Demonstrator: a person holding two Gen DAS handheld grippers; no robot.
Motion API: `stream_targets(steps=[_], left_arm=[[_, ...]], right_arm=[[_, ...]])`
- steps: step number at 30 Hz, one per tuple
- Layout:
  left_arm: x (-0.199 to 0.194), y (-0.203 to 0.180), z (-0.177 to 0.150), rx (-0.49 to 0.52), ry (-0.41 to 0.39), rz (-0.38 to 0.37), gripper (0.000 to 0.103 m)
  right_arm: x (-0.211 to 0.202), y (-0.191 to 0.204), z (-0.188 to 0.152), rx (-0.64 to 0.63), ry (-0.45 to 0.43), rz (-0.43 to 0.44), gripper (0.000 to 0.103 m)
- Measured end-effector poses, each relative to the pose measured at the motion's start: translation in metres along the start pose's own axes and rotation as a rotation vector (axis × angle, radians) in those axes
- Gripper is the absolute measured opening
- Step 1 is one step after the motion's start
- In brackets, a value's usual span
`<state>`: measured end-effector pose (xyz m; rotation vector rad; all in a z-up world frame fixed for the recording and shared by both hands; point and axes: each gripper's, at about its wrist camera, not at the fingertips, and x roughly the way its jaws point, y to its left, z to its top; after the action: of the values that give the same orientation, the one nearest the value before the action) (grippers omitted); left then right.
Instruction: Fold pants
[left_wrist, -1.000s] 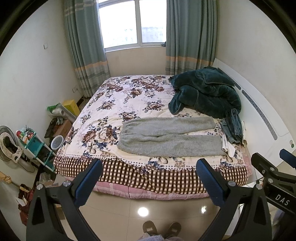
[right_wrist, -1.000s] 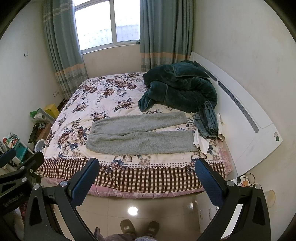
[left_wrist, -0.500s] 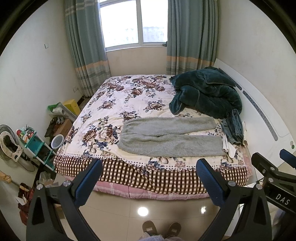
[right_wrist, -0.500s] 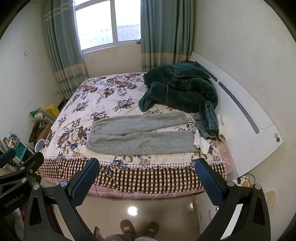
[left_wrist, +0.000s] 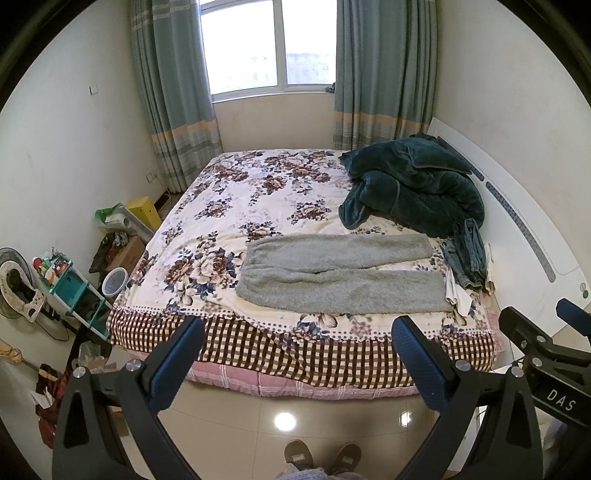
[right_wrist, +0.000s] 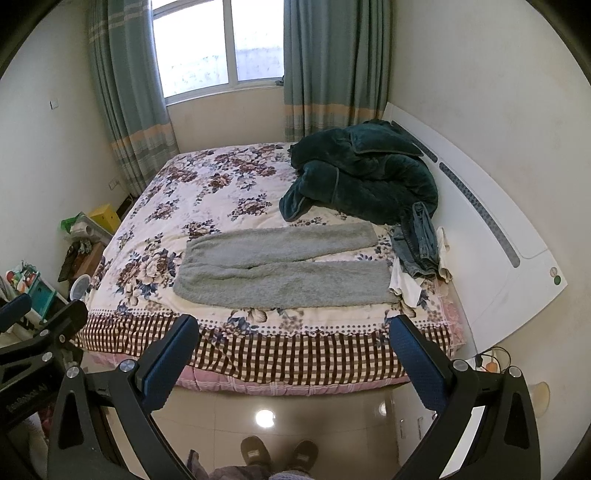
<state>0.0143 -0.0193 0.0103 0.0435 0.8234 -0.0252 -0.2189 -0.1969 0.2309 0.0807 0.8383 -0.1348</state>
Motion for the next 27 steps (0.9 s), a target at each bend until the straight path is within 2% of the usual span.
stream_targets(steps=[9, 12, 15, 19, 23, 27], left_arm=[[0.005, 0.005, -0.004, -0.002, 0.001, 0.003, 0.103], [0.015, 0.013, -0.005, -0.011, -0.002, 0.014, 0.103], [0.036, 0.026, -0.001, -0.021, -0.028, 0.039, 0.103], [0.070, 0.039, 0.007, -0.035, -0.042, 0.053, 0.103], [0.105, 0.043, 0.015, -0.053, -0.034, 0.044, 0.103], [0.159, 0.033, 0.036, -0.037, 0.013, 0.063, 0.103]], right_arm=[[0.001, 0.000, 0.000, 0.008, 0.003, -0.002, 0.103], [0.016, 0.008, -0.009, 0.011, -0.007, -0.015, 0.103], [0.029, 0.014, -0.012, -0.005, -0.049, -0.023, 0.103], [0.054, 0.029, -0.010, 0.008, -0.060, -0.011, 0.103], [0.087, 0.039, 0.007, 0.023, -0.052, -0.034, 0.103], [0.136, 0.040, 0.033, 0.047, -0.030, -0.076, 0.103]])
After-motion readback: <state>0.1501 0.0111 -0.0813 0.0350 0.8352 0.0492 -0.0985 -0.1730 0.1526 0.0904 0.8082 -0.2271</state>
